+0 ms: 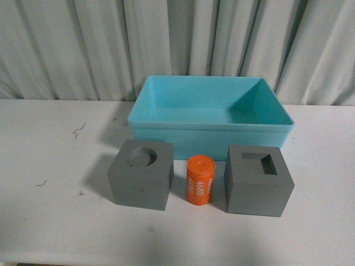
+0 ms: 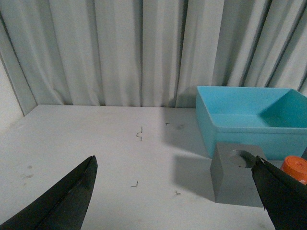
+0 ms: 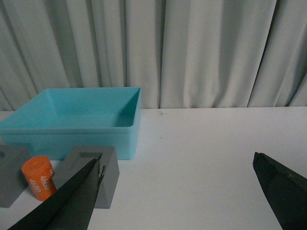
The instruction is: Place gray and orange parts in blue box
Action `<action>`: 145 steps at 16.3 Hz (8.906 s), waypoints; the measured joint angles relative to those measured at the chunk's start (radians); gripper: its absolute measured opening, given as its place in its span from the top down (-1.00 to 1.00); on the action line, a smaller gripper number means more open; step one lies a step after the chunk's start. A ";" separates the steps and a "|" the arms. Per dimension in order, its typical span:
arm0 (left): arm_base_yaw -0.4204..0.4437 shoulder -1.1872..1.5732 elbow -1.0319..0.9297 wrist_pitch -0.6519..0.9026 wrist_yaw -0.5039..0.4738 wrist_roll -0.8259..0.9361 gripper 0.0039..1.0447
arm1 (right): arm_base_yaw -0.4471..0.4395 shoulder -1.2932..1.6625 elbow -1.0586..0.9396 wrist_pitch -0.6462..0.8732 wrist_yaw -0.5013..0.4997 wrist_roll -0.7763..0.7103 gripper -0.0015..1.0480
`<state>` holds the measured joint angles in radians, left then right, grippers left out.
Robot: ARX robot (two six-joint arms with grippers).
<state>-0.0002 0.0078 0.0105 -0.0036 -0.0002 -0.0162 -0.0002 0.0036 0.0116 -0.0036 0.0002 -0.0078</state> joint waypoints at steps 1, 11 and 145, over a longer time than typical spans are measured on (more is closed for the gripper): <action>0.000 0.000 0.000 0.000 0.000 0.000 -0.88 | 0.000 0.000 0.000 0.000 0.000 0.000 -0.87; 0.000 0.000 0.000 0.000 0.000 0.000 -0.88 | 0.000 0.000 0.000 0.000 0.000 0.000 -0.87; 0.000 0.000 0.000 0.000 0.000 0.001 -0.88 | 0.240 2.483 1.915 0.003 0.247 0.285 0.65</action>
<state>-0.0002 0.0078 0.0105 -0.0032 -0.0002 -0.0154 0.2398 2.4863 1.9266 -0.0006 0.2474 0.2771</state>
